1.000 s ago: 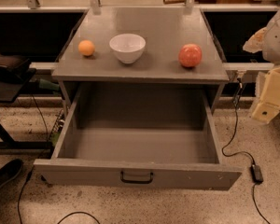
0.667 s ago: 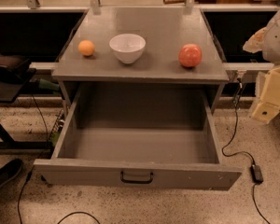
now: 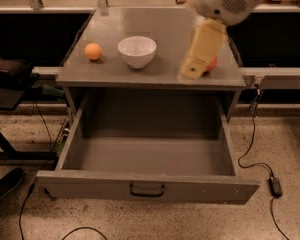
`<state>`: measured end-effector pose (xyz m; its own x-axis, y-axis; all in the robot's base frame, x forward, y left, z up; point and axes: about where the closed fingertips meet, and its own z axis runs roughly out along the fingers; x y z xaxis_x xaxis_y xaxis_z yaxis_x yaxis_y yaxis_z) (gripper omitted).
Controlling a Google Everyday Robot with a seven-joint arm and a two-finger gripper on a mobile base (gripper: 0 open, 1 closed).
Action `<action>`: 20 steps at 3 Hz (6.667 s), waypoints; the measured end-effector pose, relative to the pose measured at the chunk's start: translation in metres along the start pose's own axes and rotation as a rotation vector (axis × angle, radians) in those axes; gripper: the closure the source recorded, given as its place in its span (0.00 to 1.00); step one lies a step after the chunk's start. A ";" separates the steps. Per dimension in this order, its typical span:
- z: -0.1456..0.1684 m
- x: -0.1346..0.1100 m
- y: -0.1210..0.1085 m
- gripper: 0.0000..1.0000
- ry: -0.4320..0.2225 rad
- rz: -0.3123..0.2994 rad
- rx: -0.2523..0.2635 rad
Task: Place orange into top drawer
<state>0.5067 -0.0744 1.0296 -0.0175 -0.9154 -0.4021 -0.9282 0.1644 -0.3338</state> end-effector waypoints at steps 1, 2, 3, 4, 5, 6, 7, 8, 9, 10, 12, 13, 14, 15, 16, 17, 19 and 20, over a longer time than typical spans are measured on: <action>0.026 -0.086 0.002 0.00 -0.108 -0.030 0.006; 0.060 -0.155 0.028 0.00 -0.131 -0.070 -0.016; 0.060 -0.155 0.028 0.00 -0.131 -0.070 -0.016; 0.064 -0.155 0.026 0.00 -0.114 -0.028 -0.011; 0.104 -0.172 0.004 0.00 -0.117 0.006 -0.022; 0.163 -0.193 -0.028 0.00 -0.143 0.054 -0.043; 0.219 -0.211 -0.068 0.00 -0.145 0.131 -0.036; 0.260 -0.218 -0.107 0.00 -0.098 0.208 -0.009; 0.291 -0.208 -0.134 0.00 -0.019 0.316 0.017; 0.316 -0.188 -0.146 0.00 0.101 0.428 0.032; 0.357 -0.181 -0.151 0.00 0.178 0.502 0.028; 0.365 -0.190 -0.151 0.19 0.133 0.465 0.004; 0.370 -0.195 -0.149 0.42 0.089 0.425 -0.033; 0.366 -0.196 -0.147 0.65 0.044 0.398 -0.059; 0.340 -0.193 -0.145 0.89 -0.019 0.377 -0.070; 0.286 -0.183 -0.136 1.00 -0.107 0.361 -0.040; 0.188 -0.140 -0.050 1.00 -0.221 0.326 -0.064; 0.187 -0.100 0.005 1.00 -0.160 0.315 -0.154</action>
Offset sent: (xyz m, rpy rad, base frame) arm -0.0040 0.2589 -0.0328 0.0814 -0.0009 0.1681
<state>0.5737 0.0866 0.9084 -0.2634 -0.7580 -0.5967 -0.9319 0.3598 -0.0457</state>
